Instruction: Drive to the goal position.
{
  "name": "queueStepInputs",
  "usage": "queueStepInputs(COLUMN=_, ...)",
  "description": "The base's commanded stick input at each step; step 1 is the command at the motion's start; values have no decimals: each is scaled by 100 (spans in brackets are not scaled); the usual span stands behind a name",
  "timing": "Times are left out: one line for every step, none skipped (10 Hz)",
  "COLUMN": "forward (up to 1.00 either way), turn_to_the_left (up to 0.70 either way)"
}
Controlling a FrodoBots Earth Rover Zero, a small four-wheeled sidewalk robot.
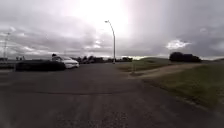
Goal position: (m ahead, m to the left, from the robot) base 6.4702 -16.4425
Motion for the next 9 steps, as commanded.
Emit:
queueStepInputs(forward=35, turn_to_the_left=0)
queueStepInputs(forward=42, turn_to_the_left=0)
queueStepInputs(forward=50, turn_to_the_left=0)
queueStepInputs(forward=50, turn_to_the_left=0)
queueStepInputs(forward=50, turn_to_the_left=0)
queueStepInputs(forward=50, turn_to_the_left=0)
queueStepInputs(forward=50, turn_to_the_left=0)
queueStepInputs(forward=50, turn_to_the_left=0)
queueStepInputs(forward=50, turn_to_the_left=0)
